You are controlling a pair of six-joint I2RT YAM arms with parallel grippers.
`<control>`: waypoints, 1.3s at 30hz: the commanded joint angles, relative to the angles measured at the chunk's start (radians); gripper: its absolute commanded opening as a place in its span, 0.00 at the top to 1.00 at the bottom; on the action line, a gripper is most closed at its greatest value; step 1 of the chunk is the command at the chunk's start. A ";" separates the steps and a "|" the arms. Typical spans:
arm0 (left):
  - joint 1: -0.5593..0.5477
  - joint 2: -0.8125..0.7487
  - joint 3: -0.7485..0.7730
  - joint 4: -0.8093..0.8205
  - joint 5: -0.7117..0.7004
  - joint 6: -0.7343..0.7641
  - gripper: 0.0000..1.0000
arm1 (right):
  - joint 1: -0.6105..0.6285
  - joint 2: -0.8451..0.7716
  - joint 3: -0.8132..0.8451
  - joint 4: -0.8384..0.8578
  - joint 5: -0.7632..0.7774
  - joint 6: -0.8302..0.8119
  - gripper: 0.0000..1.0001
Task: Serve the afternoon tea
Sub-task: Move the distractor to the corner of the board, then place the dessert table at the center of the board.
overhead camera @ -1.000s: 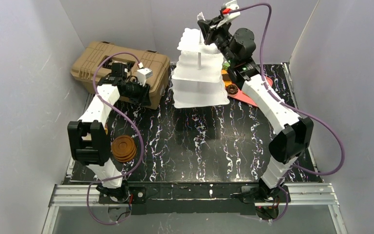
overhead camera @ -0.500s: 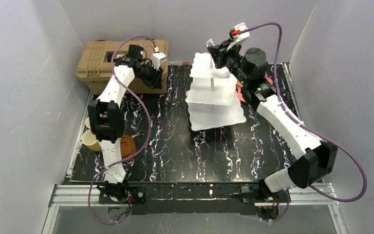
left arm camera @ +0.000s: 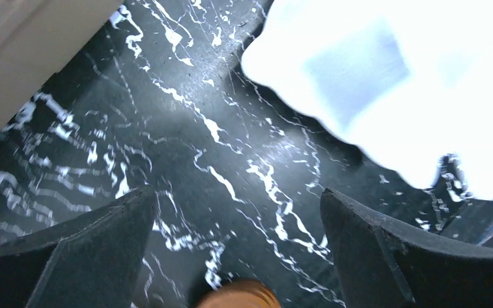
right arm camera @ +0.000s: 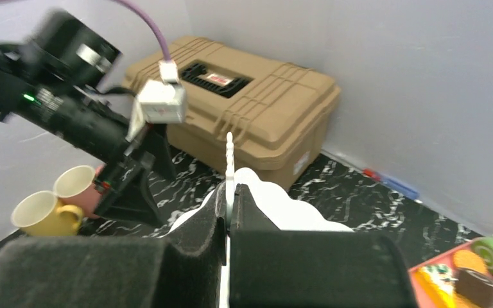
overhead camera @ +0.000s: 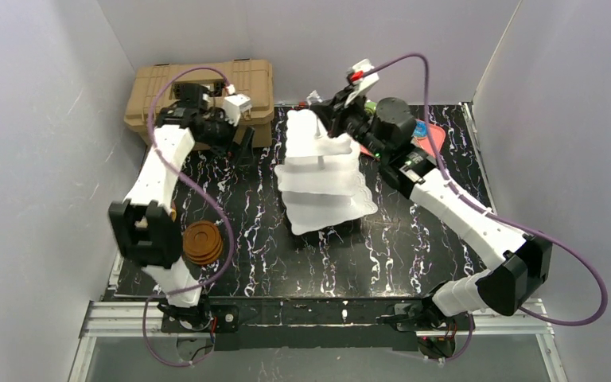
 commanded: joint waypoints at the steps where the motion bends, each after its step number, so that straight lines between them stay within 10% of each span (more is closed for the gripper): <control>1: 0.060 -0.254 -0.035 -0.067 -0.016 -0.129 0.02 | 0.117 0.011 0.014 0.126 0.112 0.002 0.99; 8: 0.313 -0.348 0.059 -0.170 0.065 -0.273 0.02 | 0.253 0.123 0.052 0.187 0.213 0.005 0.99; 31: 0.329 -0.495 -0.068 -0.102 -0.024 -0.273 0.02 | 0.335 0.311 0.074 0.346 0.258 0.017 0.99; 39: 0.331 -0.483 -0.048 -0.102 0.004 -0.292 0.02 | 0.335 0.293 0.159 0.131 0.240 0.028 0.06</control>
